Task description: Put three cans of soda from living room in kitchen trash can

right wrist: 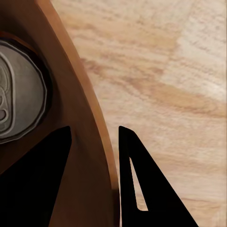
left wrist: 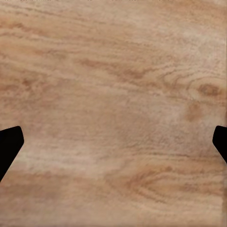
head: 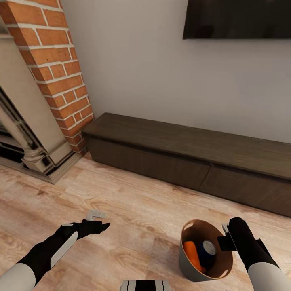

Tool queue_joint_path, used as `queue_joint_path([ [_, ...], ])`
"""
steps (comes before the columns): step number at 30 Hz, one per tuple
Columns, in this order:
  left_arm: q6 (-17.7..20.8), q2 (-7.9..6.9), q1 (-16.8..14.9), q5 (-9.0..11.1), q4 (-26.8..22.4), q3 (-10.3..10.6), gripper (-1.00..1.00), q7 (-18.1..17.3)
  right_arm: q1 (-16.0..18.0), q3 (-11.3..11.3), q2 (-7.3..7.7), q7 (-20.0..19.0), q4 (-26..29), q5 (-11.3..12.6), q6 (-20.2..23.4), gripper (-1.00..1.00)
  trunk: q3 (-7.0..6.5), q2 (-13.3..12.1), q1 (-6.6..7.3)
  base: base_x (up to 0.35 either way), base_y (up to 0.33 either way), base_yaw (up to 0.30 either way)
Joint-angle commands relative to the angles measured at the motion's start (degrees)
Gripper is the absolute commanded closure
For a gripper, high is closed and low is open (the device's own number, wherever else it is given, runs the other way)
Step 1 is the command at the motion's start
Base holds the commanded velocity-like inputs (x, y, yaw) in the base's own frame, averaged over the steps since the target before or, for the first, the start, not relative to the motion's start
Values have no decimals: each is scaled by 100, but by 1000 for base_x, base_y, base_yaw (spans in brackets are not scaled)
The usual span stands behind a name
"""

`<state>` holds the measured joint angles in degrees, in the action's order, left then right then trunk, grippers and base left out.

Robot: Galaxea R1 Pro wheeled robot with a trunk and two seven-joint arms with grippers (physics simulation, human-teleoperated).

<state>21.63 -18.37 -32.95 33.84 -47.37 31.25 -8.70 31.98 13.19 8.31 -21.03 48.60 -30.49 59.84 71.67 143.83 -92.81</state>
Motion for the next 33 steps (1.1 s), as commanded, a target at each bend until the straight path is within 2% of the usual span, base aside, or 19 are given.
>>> queue_joint_path([
  [1,-4,0,0,0,0,1,-100,0,1,4,1,-24,0,96,16,100,0,0,0,0,0,0],
  [6,-15,0,3,-12,0,3,-100,0,2,16,3,-24,0,96,16,100,66,4,-7,0,0,0],
  [17,-27,0,8,-43,10,9,-100,0,9,51,60,-24,0,97,16,100,66,4,-7,0,0,0],
  [33,-42,6,8,-44,58,11,-100,9,10,52,41,-24,0,79,16,100,66,4,-7,0,0,0],
])
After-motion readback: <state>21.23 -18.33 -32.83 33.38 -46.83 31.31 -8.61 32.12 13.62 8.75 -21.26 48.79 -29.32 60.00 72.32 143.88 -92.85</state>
